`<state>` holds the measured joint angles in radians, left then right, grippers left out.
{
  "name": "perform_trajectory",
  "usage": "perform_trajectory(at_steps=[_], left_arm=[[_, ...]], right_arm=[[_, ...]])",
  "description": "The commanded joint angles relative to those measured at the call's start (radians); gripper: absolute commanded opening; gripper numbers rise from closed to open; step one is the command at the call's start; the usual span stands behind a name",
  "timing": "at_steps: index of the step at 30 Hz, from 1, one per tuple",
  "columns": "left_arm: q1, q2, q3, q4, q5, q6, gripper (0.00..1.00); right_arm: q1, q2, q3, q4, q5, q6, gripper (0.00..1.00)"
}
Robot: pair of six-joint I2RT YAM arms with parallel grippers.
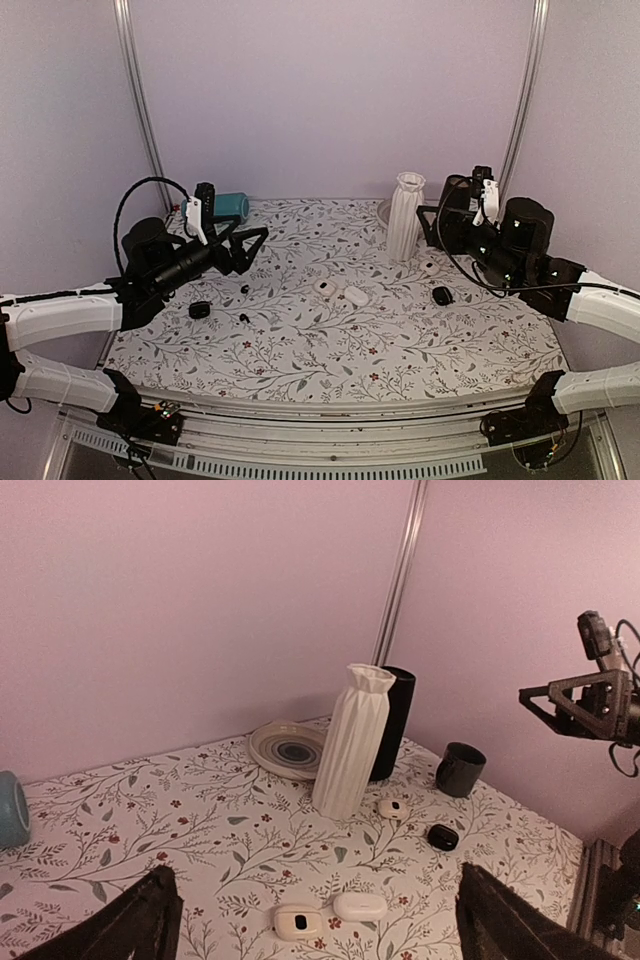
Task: Insert the wireless bluetooth earbuds into the charging case
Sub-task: Move the earbuds to the center of the board.
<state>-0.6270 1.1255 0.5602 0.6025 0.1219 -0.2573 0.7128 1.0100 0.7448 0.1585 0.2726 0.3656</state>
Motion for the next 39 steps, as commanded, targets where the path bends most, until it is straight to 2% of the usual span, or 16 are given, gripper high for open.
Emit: perform_trajectory(at_steps=[1,15,20,30,39], left_arm=[[0.012,-0.012,0.015,-0.022,-0.008,-0.005,0.96],[0.013,-0.002,0.019,-0.074,-0.027,-0.051,0.96],[0.013,0.023,0.04,-0.145,-0.045,-0.075,0.96],[0.059,0.086,0.053,-0.309,-0.164,-0.205,0.96],[0.154,0.059,-0.034,-0.388,-0.278,-0.375,0.96]], right_arm=[[-0.002,0.011,0.025,0.025,-0.016,-0.002,0.99],[-0.002,0.026,0.019,0.013,0.031,0.014,0.99],[-0.002,0.048,0.019,0.009,0.047,0.039,0.99],[-0.001,0.104,0.036,0.015,0.006,0.047,0.99],[-0.001,0.129,0.035,0.016,-0.042,0.042,0.99]])
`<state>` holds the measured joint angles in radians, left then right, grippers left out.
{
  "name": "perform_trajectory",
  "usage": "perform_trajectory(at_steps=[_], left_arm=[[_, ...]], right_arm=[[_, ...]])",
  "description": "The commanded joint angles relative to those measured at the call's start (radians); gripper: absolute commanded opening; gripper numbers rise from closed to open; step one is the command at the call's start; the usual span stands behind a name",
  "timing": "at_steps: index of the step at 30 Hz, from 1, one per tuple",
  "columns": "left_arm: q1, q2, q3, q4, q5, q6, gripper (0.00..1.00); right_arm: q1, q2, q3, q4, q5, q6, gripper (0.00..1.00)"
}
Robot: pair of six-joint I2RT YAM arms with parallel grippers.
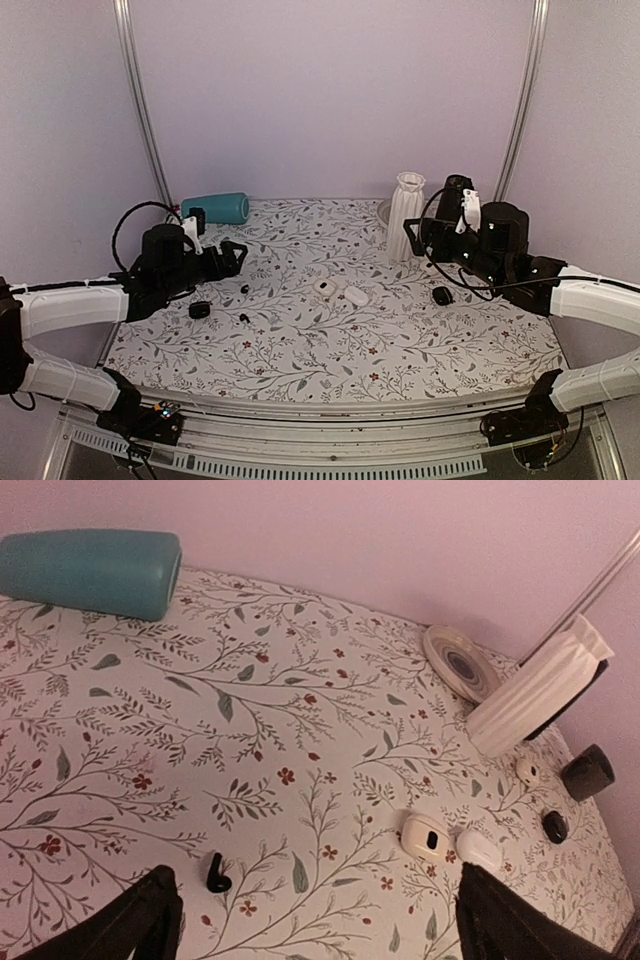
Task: Insert the wireless bluetooth earbuds into the charging case
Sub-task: Move the earbuds to the center of the board.
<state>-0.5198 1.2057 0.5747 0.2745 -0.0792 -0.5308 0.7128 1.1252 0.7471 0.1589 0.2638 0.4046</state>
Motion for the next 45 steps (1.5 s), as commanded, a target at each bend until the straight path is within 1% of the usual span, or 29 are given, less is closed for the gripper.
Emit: perform_trajectory(at_steps=[1,5,8,11,13,15,18,23,27,34,40,45], left_arm=[[0.064,-0.029,-0.061,-0.074,-0.094,-0.129,0.96],[0.128,-0.053,-0.121,-0.106,-0.124,-0.212,0.96],[0.174,-0.061,-0.174,-0.081,-0.093,-0.245,0.96],[0.193,-0.056,-0.206,-0.001,-0.029,-0.224,0.96],[0.193,-0.034,-0.224,0.11,0.05,-0.2,0.96],[0.194,0.022,-0.202,0.181,0.134,-0.179,0.96],[0.191,0.132,-0.129,0.217,0.219,-0.175,0.96],[0.191,0.297,-0.059,0.322,0.255,-0.209,0.96],[0.194,0.417,0.019,0.348,0.285,-0.197,0.96],[0.211,0.599,0.101,0.429,0.422,-0.203,0.96],[0.217,0.701,0.106,0.524,0.52,-0.219,0.96],[0.211,0.727,0.039,0.639,0.569,-0.26,0.96]], right_arm=[[-0.002,0.015,0.034,0.016,-0.036,0.003,0.99],[-0.002,0.016,0.034,0.016,-0.048,-0.002,0.99],[-0.002,0.019,0.033,0.016,-0.061,-0.007,0.99],[-0.003,0.023,0.034,0.016,-0.074,-0.01,0.99],[-0.002,0.025,0.034,0.016,-0.081,-0.01,0.99],[-0.001,0.025,0.034,0.016,-0.084,-0.012,0.99],[-0.002,0.024,0.037,0.016,-0.086,-0.018,0.99],[-0.003,0.011,0.037,0.01,-0.094,-0.027,0.99],[-0.002,-0.019,0.026,0.005,-0.092,-0.033,0.99],[-0.002,-0.072,-0.001,0.004,-0.092,-0.041,0.99],[-0.002,-0.105,-0.023,0.001,-0.106,-0.04,0.99],[-0.002,-0.128,-0.048,0.011,-0.104,-0.042,0.99]])
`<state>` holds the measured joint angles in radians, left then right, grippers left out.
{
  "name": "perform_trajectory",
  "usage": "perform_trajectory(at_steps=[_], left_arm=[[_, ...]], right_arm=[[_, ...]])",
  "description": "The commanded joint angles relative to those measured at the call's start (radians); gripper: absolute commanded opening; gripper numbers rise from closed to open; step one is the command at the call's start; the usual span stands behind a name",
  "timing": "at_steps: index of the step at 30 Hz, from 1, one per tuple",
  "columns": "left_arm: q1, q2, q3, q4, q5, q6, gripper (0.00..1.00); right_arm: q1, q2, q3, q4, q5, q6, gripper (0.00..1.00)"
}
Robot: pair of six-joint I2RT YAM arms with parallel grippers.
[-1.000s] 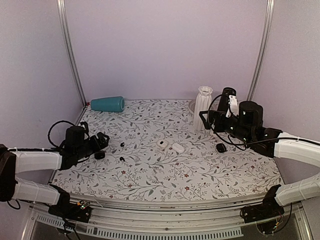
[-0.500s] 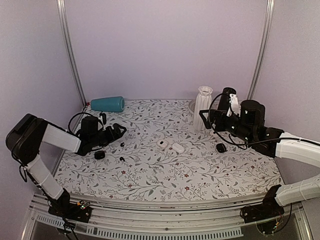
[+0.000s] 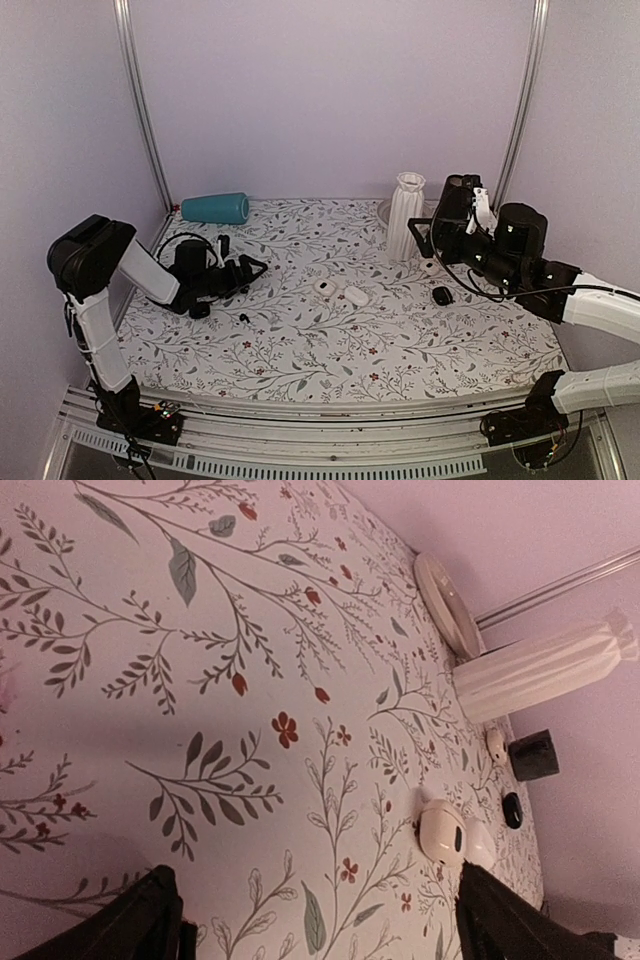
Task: Insert the wireless bluetooth earbuds into the charging case
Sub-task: Move the earbuds to the center of the board.
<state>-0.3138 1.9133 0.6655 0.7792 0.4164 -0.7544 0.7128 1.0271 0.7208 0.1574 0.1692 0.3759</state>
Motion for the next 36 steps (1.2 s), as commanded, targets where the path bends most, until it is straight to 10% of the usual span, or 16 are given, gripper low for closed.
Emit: perform_trajectory(at_steps=[1,16,36], left_arm=[[0.003,0.019,-0.073,0.167,0.082,-0.048,0.96],[-0.109,0.015,-0.236,0.361,0.038,-0.185,0.96],[-0.462,0.12,-0.269,0.581,-0.417,-0.511,0.96]], right_arm=[[-0.003,-0.031,-0.024,0.015,-0.009,-0.015,0.99],[-0.002,-0.018,-0.034,0.03,-0.037,-0.026,0.99],[-0.003,-0.149,-0.115,-0.03,-0.028,-0.045,0.99]])
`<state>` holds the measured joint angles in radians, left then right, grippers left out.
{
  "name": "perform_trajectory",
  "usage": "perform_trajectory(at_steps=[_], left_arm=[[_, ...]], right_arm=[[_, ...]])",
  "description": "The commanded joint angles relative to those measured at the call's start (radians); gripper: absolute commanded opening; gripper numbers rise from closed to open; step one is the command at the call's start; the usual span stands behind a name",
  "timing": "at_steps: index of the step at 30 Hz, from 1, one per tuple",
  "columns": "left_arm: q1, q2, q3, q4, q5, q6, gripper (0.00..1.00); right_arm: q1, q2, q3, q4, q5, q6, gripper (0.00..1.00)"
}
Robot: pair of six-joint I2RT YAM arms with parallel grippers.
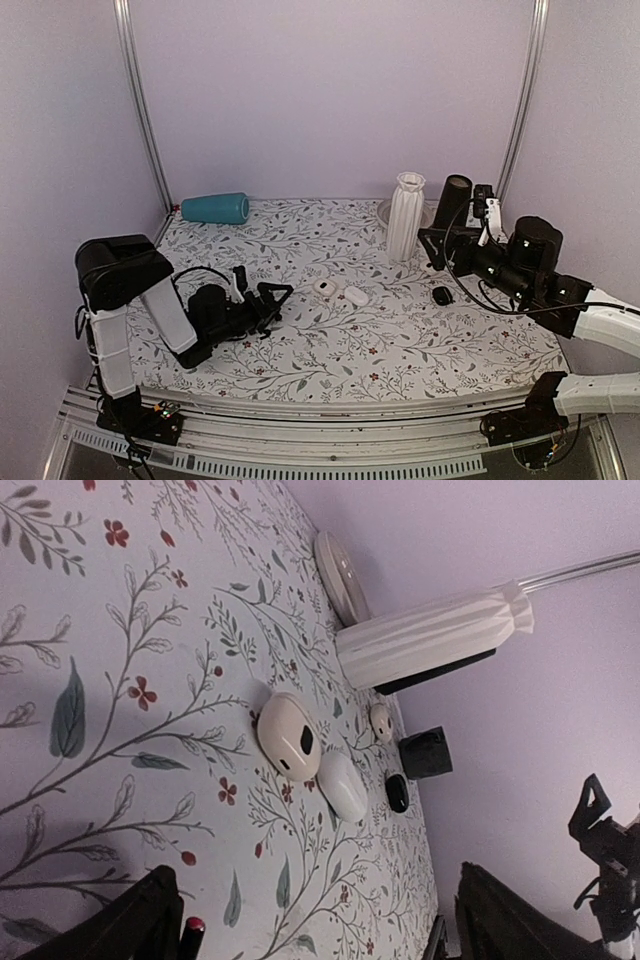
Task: Insert the wireless bluetooth earbuds into the charging case
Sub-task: Move the earbuds to the center of the board.
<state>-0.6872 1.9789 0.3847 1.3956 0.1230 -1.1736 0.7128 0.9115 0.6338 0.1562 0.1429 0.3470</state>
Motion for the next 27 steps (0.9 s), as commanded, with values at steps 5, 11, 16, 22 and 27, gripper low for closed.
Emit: perform_trajectory(at_steps=[5,11,16,22,27], left_arm=[[-0.19,0.112,0.079,-0.016,-0.198,-0.153,0.96],[-0.228,0.144,0.158,-0.028,-0.181,-0.135,0.96],[-0.223,0.032,0.183,-0.213,-0.186,-0.026,0.96],[-0.182,-0.158,0.149,-0.381,-0.214,0.114,0.96],[-0.133,-0.313,0.095,-0.547,-0.28,0.183,0.96]], right_arm=[[-0.002,-0.067,-0.047,-0.041,-0.005,-0.014,0.99],[-0.003,-0.095,-0.056,-0.06,0.003,-0.011,0.99],[-0.003,-0.098,-0.06,-0.061,0.01,-0.012,0.99],[-0.001,-0.079,-0.051,-0.036,0.012,-0.015,0.99],[-0.002,-0.033,-0.033,-0.012,-0.002,-0.019,0.99]])
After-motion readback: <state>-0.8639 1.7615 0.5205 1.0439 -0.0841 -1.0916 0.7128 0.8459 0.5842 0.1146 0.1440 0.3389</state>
